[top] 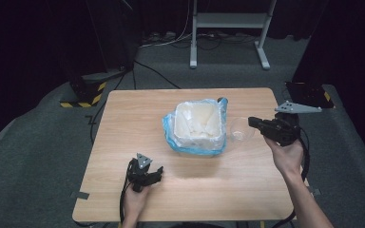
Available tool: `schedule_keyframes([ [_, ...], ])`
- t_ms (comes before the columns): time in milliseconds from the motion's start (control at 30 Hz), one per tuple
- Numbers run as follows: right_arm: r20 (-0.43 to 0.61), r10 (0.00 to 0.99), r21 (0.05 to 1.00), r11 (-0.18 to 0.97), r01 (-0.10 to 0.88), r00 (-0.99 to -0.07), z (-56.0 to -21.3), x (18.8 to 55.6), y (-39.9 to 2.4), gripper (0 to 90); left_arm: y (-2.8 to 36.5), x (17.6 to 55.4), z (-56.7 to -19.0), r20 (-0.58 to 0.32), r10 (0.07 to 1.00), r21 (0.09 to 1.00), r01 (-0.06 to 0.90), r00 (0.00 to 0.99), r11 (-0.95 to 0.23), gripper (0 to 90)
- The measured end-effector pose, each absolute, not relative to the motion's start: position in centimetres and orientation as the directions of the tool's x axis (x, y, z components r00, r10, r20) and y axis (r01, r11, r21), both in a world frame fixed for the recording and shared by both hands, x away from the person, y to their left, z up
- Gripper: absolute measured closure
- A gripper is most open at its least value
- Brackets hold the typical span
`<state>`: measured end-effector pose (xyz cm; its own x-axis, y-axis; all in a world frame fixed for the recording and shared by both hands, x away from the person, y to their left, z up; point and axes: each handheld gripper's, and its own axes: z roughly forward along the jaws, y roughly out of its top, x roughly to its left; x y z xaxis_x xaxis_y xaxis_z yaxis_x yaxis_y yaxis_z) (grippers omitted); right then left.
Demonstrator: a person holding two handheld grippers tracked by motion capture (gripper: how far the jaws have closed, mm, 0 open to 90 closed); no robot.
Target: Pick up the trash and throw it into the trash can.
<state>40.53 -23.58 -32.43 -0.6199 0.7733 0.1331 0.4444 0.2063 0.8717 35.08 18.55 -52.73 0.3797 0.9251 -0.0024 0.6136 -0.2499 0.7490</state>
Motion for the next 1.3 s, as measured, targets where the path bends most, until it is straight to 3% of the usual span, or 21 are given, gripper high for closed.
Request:
schedule_keyframes([
  [533,0.115,0.742,0.886,0.224,0.406,-0.661,-30.3,41.1,-20.8,87.2,18.5,35.1,-52.7,0.000,0.925,0.746,0.615,0.380,-0.253,30.7],
  [1300,0.148,0.720,0.888,0.205,0.411,-0.678,-31.2,43.3,-17.1,87.1,18.5,35.1,-52.7,0.001,0.926,0.746,0.616,0.377,-0.252,30.6],
])
